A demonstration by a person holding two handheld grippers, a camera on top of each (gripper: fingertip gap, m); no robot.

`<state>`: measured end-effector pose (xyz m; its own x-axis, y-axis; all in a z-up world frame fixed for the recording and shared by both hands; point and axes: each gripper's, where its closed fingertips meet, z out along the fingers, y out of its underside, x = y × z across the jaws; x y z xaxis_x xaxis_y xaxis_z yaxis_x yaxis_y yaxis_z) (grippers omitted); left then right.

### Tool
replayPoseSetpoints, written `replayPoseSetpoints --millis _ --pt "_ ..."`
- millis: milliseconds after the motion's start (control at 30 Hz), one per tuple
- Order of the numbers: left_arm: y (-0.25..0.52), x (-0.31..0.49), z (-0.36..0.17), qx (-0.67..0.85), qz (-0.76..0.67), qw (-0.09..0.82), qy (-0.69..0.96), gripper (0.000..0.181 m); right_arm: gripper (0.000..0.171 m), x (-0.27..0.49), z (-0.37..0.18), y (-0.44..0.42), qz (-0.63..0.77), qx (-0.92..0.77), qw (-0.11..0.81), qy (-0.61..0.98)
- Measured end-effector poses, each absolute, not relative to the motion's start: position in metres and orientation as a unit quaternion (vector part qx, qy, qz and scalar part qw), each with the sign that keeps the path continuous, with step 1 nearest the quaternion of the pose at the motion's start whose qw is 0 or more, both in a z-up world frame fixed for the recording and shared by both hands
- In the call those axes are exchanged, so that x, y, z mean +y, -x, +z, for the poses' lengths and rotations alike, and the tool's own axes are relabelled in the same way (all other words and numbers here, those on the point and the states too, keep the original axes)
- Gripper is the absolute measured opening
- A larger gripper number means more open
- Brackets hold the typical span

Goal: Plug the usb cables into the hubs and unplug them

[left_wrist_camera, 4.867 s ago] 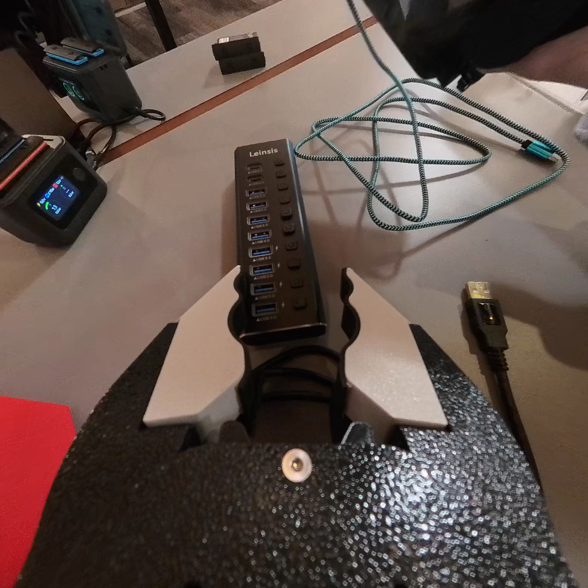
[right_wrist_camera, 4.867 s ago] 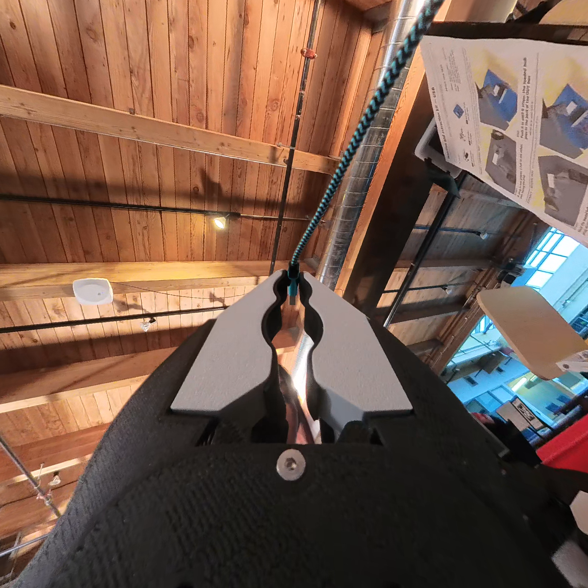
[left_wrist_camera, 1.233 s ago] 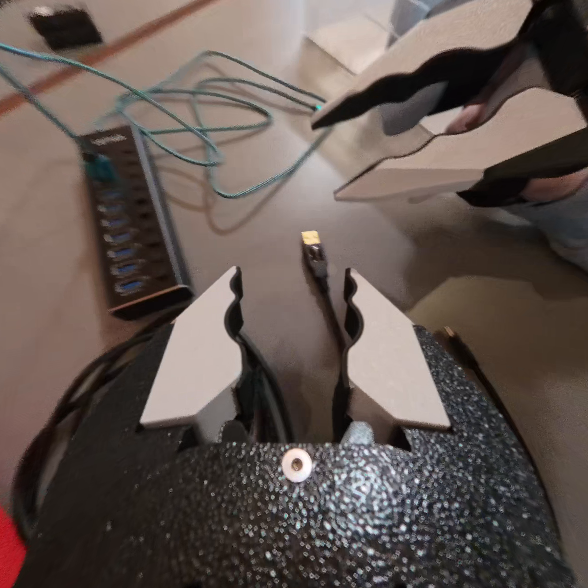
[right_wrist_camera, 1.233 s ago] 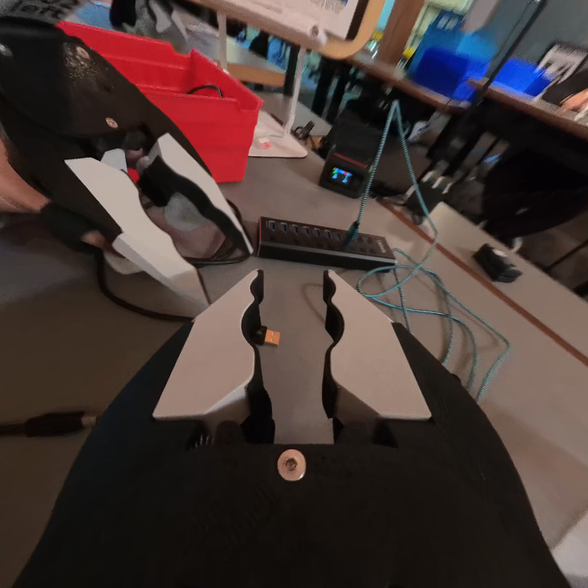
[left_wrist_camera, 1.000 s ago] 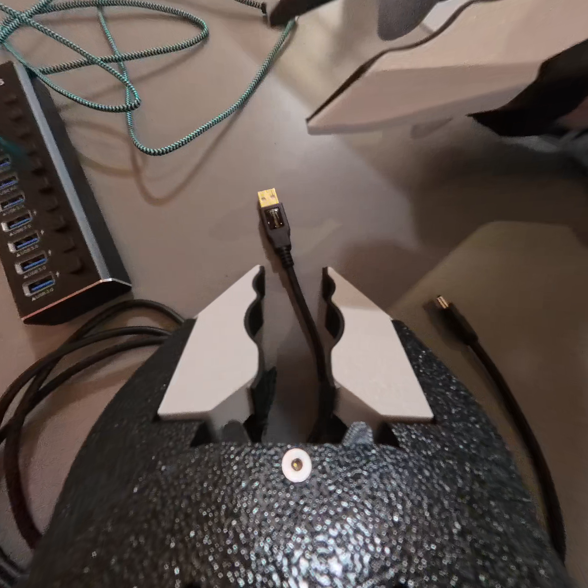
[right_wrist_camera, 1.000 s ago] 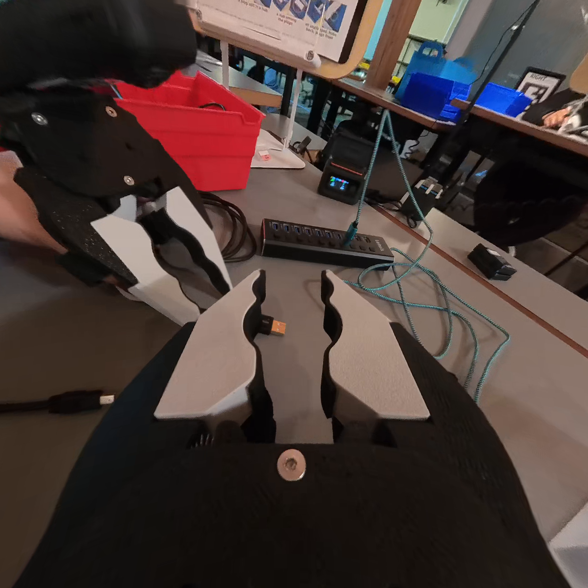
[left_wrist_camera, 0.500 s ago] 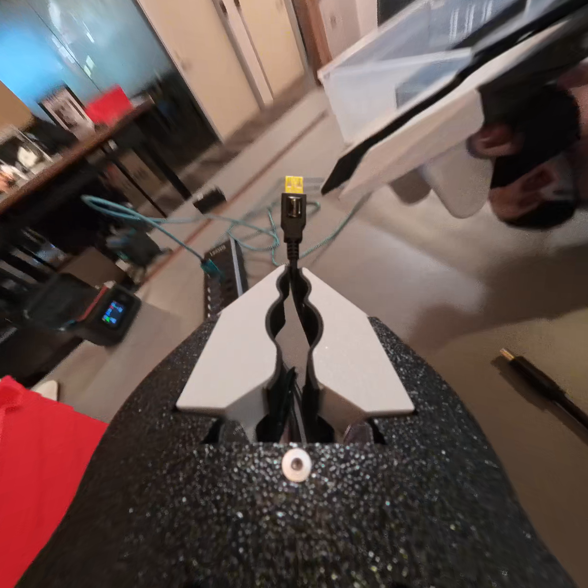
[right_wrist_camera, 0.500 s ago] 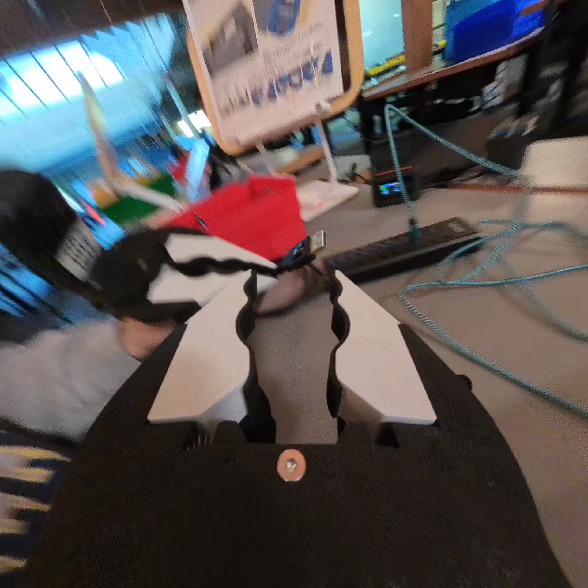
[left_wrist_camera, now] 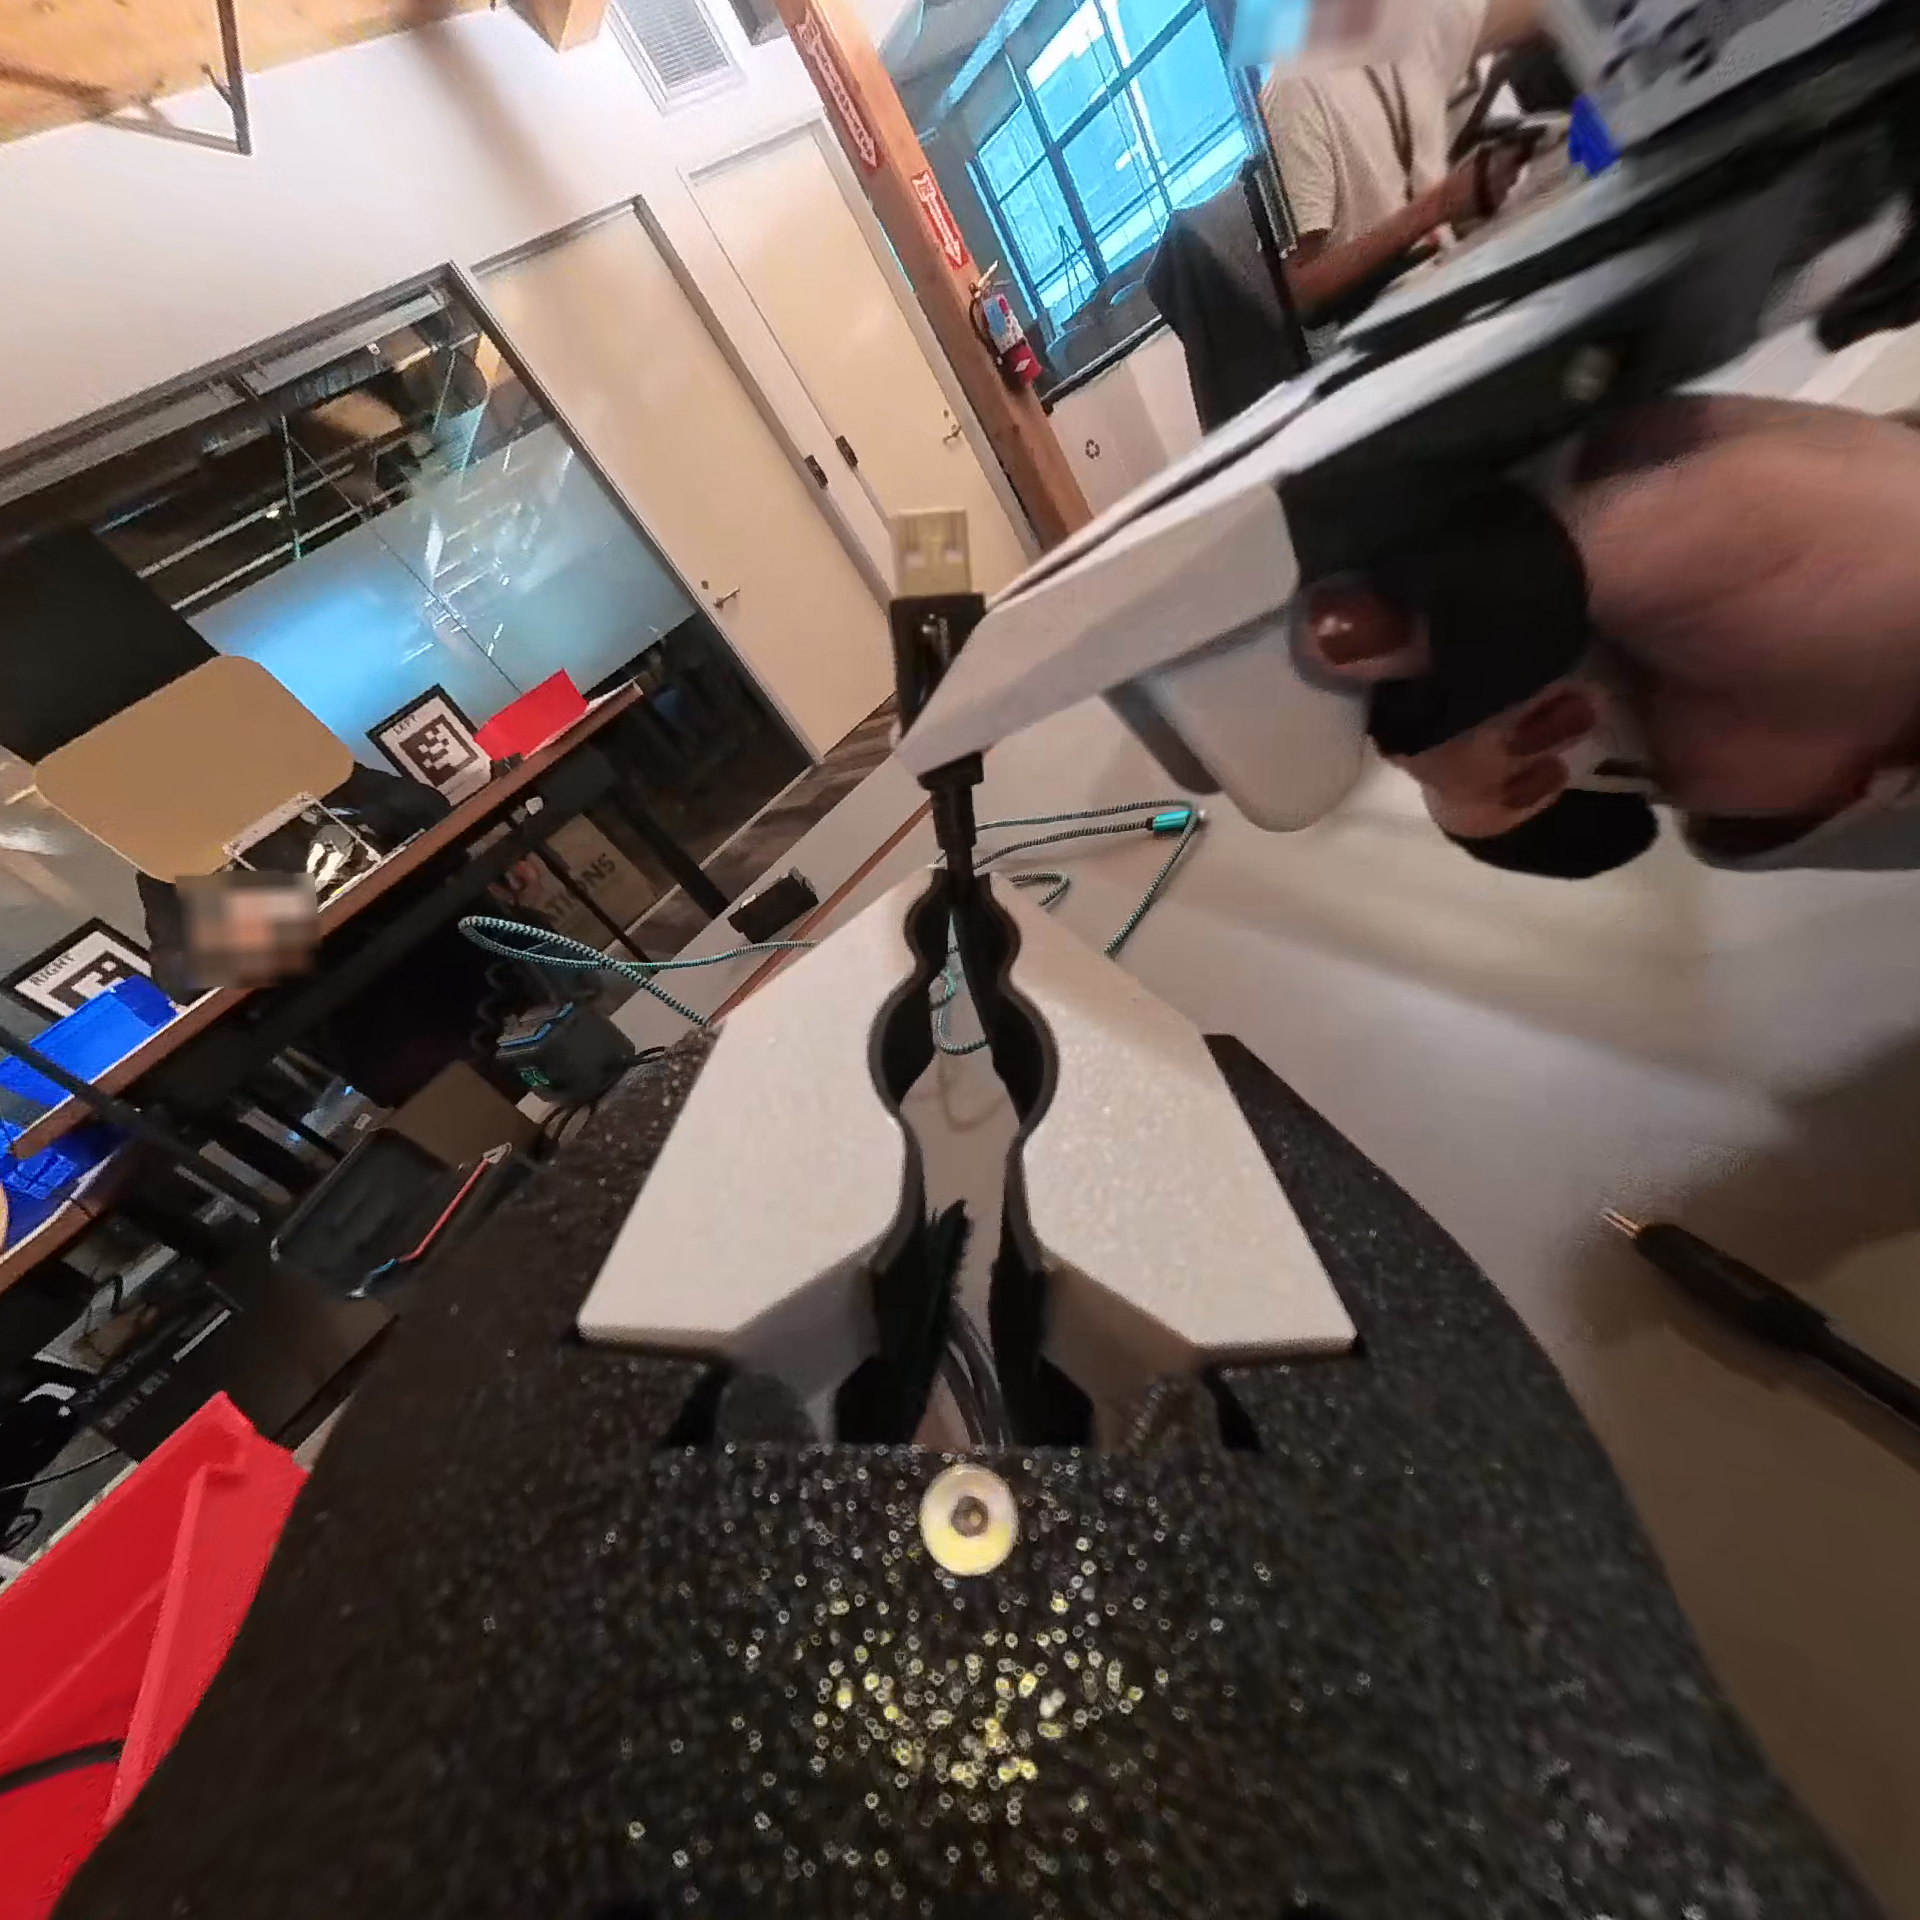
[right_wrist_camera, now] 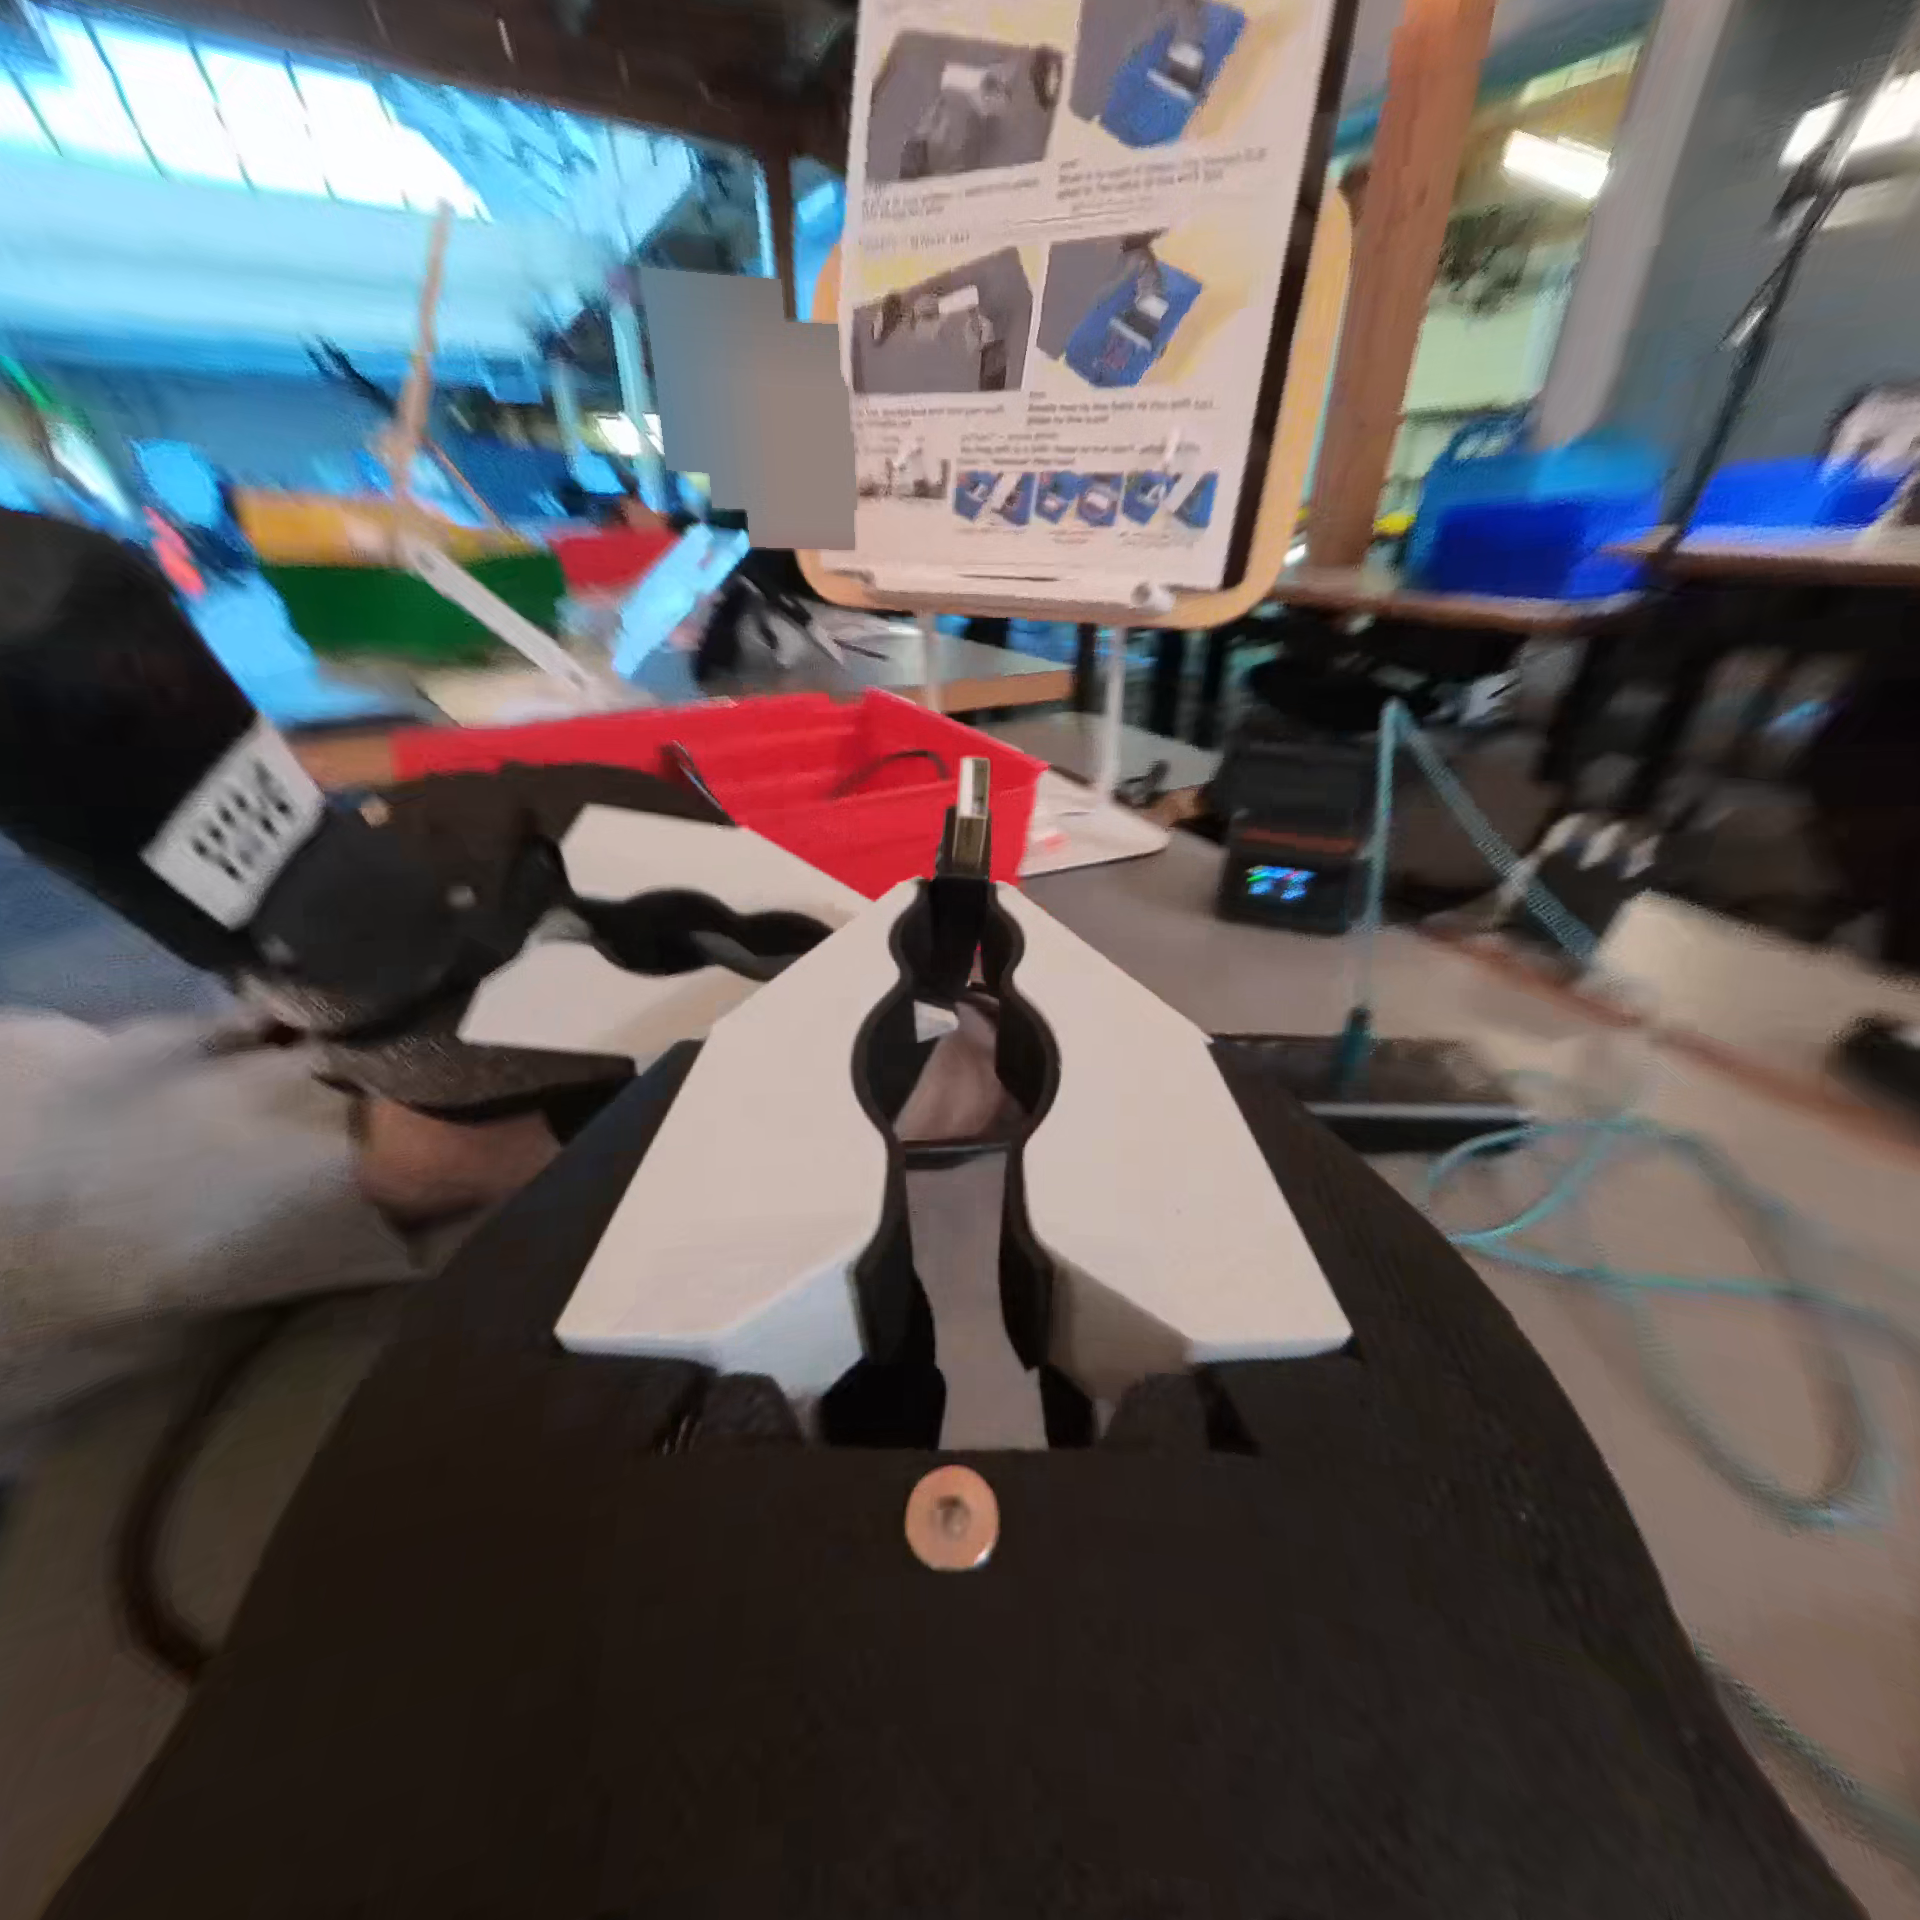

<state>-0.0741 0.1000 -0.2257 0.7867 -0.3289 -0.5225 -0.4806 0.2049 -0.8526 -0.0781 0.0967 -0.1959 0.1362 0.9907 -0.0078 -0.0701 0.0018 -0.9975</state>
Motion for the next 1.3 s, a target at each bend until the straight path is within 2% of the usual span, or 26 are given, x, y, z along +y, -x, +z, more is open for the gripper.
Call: replayPoseSetpoints --millis 133,300,567,733,833,900,1100,1300 --pt "0.075 0.098 -0.223 0.317 0.047 0.711 0.626 0.002 0.006 0.086 -0.194 0.081 0.332 -0.51 0.643 0.465" --pt "0.075 0.097 -0.223 0.317 0.05 0.712 0.625 0.002 0.006 0.082 -0.195 0.083 0.279 -0.526 0.671 0.443" --pt "0.073 0.097 -0.223 0.327 0.057 0.708 0.623 0.002 0.006 0.083 -0.195 0.081 0.318 -0.514 0.654 0.455" --pt "0.065 0.08 -0.218 0.318 -0.144 0.704 0.619 0.006 0.006 0.076 -0.192 0.072 0.448 -0.503 0.588 0.448" --pt "0.074 0.076 -0.211 0.276 -0.215 0.708 0.614 0.023 0.006 0.074 -0.194 0.067 0.461 -0.522 0.568 0.439" --pt "0.078 0.075 -0.209 0.279 -0.2 0.713 0.611 0.028 0.006 0.077 -0.198 0.066 0.422 -0.538 0.582 0.44" --pt "0.068 0.068 -0.202 0.32 -0.126 0.705 0.621 0.024 0.006 0.077 -0.212 0.073 0.329 -0.586 0.602 0.432" --pt "0.051 0.063 -0.206 0.419 -0.052 0.645 0.637 0.022 0.006 0.074 -0.224 0.075 0.265 -0.628 0.604 0.413"
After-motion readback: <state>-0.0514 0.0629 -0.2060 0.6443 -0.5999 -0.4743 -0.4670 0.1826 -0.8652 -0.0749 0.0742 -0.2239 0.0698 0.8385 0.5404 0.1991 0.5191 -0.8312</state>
